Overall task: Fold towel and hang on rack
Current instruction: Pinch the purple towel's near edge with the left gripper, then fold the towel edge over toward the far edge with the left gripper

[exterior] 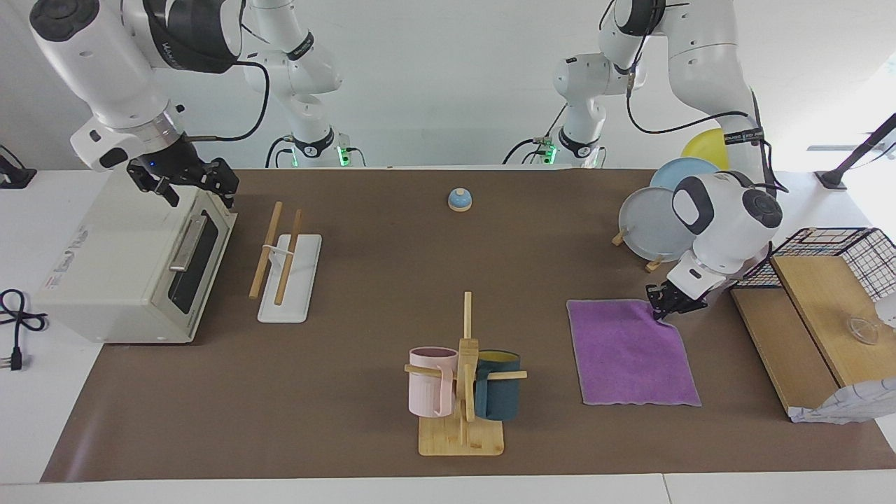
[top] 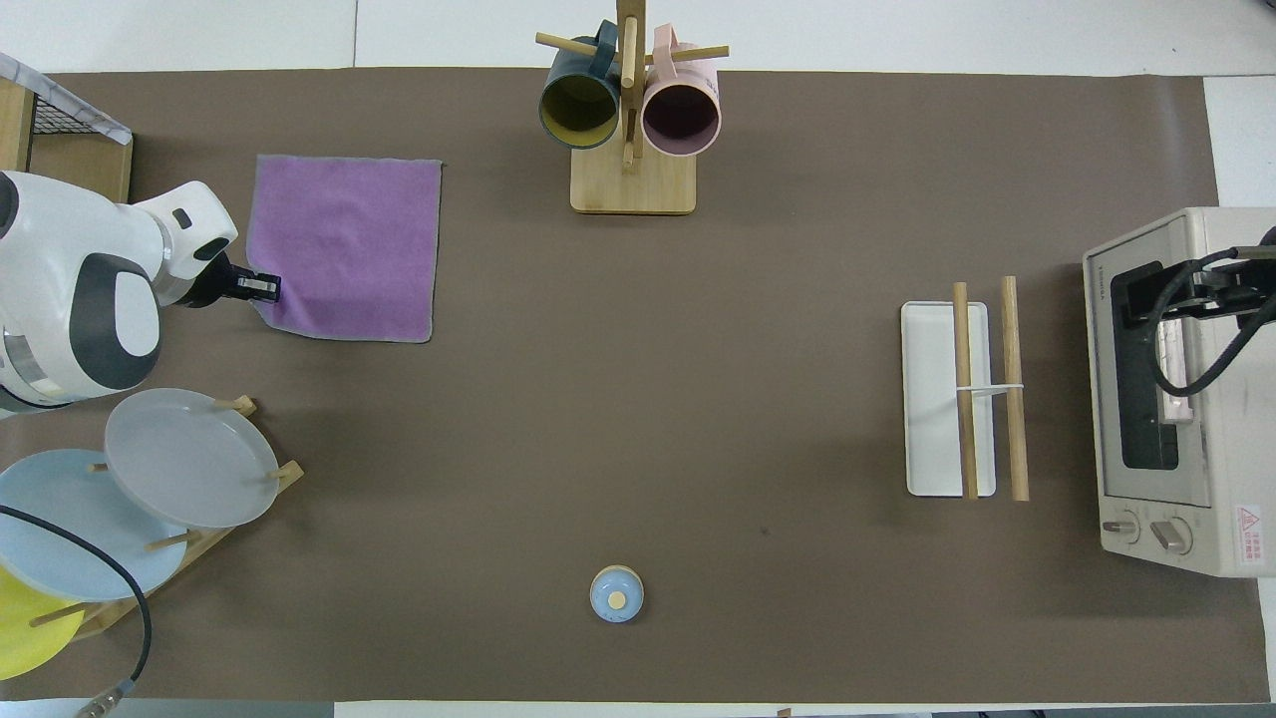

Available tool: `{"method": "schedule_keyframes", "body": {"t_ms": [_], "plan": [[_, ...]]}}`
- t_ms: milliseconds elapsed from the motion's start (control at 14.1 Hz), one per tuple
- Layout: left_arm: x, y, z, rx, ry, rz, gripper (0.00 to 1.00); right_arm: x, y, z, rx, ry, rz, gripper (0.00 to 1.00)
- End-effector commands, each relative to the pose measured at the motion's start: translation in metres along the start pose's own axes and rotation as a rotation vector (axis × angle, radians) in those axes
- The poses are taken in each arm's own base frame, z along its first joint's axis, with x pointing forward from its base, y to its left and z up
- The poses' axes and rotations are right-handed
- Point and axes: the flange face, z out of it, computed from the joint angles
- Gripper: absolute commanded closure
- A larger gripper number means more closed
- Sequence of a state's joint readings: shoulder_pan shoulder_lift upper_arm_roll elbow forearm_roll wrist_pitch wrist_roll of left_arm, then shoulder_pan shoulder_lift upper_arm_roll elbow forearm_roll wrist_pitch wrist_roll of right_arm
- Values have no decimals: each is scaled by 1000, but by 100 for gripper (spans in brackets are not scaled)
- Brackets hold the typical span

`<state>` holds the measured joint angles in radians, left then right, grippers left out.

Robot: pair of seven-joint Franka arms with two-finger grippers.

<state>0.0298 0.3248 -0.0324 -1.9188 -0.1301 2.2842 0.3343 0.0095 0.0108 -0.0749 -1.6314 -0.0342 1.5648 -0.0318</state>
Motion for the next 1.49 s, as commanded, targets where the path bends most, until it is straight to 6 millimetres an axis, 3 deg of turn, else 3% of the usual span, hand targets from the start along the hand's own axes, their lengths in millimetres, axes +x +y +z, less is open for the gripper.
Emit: {"method": "schedule_keyframes", "body": {"t_ms": [0, 71, 283, 496, 637, 779, 991, 1133, 1204, 1416], "plan": [[-4, 11, -27, -18, -20, -2, 100, -5, 3, -1, 5, 8, -15, 0], [-2, 20, -34, -21, -18, 8, 100, -5, 3, -1, 5, 8, -17, 0], [7, 75, -53, -22, 4, 42, 100, -5, 3, -1, 5, 8, -15, 0], [14, 143, -51, -25, 26, 58, 100, -5, 3, -1, 5, 8, -15, 0], [5, 186, -38, -22, 65, 103, 100, -5, 3, -1, 5, 8, -17, 0], [-12, 203, -17, -18, 60, 133, 100, -5, 3, -1, 5, 8, -17, 0], [-18, 210, -5, -17, 54, 144, 100, -5, 3, -1, 5, 8, -17, 0], [-22, 207, -2, -19, 16, 85, 51, -5, 3, -1, 5, 8, -15, 0], [-25, 207, -1, -19, -10, 49, 1, -6, 3, -1, 5, 7, -15, 0], [-16, 198, -11, -19, 3, -9, 0, -5, 3, -1, 5, 8, -17, 0]]}}
